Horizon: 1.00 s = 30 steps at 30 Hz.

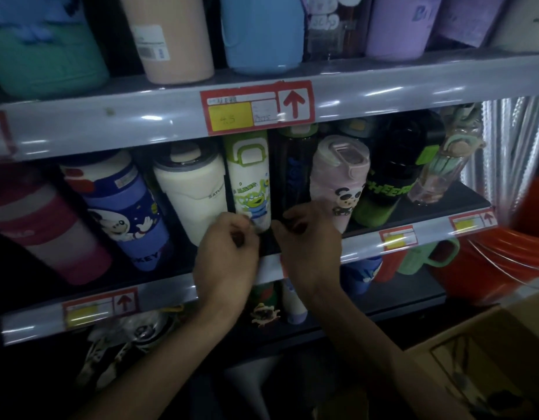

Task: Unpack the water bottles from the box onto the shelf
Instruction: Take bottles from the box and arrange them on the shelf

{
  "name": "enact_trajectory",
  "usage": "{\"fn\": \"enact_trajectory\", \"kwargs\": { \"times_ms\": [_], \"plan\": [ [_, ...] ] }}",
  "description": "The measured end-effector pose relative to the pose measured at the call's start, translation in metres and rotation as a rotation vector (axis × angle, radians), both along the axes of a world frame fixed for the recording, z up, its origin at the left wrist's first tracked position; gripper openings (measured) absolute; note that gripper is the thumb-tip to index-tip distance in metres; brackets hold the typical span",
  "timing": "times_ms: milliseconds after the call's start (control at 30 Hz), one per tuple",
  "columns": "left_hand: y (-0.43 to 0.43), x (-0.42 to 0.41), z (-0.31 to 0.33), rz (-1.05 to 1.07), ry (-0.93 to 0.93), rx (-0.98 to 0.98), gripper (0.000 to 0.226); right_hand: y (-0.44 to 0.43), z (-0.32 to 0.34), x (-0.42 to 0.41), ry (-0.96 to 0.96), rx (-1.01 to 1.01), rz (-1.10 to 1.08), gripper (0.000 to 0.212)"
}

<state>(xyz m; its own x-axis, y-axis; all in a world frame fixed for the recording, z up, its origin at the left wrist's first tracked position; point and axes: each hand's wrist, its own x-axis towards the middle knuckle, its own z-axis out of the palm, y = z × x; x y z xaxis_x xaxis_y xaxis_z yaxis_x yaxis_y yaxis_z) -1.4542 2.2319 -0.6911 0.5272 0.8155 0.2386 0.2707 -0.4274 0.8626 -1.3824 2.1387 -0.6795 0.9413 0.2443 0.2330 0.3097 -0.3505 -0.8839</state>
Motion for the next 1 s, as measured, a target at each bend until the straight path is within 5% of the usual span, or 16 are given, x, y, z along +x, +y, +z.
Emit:
{"fn": "enact_trajectory", "kwargs": {
  "times_ms": [233, 467, 1000],
  "plan": [
    [0.026, -0.03, -0.015, -0.055, 0.052, 0.019, 0.028, 0.047, -0.017, -0.002, -0.003, -0.286, 0.075, 0.038],
    [0.035, -0.042, -0.021, -0.136, 0.034, 0.017, 0.036, 0.07, -0.012, -0.003, -0.067, -0.504, 0.003, 0.036],
    [0.042, -0.043, -0.013, -0.207, 0.004, -0.054, 0.036, 0.081, -0.014, -0.002, -0.039, -0.437, 0.011, 0.033]
  ]
}}
